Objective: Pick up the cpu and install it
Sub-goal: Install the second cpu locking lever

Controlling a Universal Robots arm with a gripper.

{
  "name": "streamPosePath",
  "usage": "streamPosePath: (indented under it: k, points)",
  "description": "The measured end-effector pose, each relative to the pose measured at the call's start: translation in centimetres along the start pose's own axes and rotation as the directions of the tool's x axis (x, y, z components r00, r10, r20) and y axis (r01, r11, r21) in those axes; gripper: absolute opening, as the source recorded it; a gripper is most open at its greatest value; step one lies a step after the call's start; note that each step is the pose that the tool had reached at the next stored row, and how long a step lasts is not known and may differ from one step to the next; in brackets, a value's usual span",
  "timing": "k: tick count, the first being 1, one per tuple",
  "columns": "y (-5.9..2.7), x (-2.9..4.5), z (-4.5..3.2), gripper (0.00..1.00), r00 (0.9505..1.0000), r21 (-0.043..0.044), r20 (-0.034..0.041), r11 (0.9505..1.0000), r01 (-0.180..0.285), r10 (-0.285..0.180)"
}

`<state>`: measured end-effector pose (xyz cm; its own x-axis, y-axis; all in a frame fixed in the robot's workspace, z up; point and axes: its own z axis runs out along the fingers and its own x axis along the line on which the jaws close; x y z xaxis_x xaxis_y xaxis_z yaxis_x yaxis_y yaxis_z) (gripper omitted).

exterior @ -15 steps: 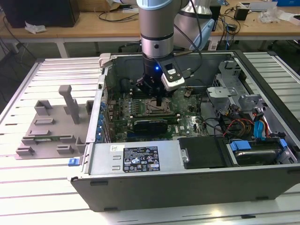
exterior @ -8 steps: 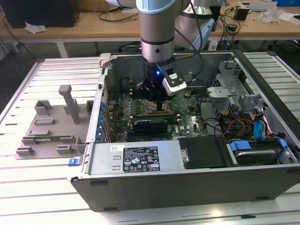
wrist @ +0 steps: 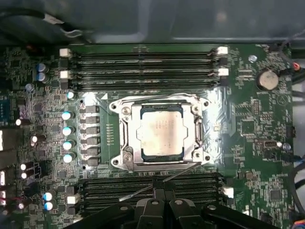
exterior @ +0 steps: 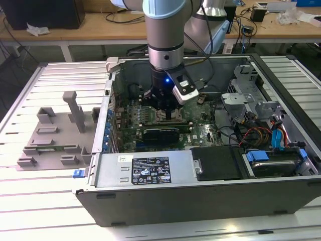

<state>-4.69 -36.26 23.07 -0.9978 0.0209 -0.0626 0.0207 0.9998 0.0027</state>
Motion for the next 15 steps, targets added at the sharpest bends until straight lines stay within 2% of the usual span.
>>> streamPosePath:
  k: [3,6,9,14,15]
  points:
    - [-0.01,0.86,0.36,0.11,0.9998,-0.0021,0.0001,0.9998,0.022,-0.022]
    - [-0.03,1.01,0.64,0.11,0.9998,-0.0030,0.0000,0.9998,0.019,-0.019]
    - [-0.04,1.17,0.87,0.11,1.0000,-0.0025,0.0000,1.0000,-0.006,0.006]
    - [-0.03,1.24,0.89,0.11,1.0000,-0.0027,0.0002,1.0000,-0.009,0.009]
    - [-0.04,1.47,0.90,0.11,1.0000,-0.0028,0.0005,1.0000,-0.009,0.009]
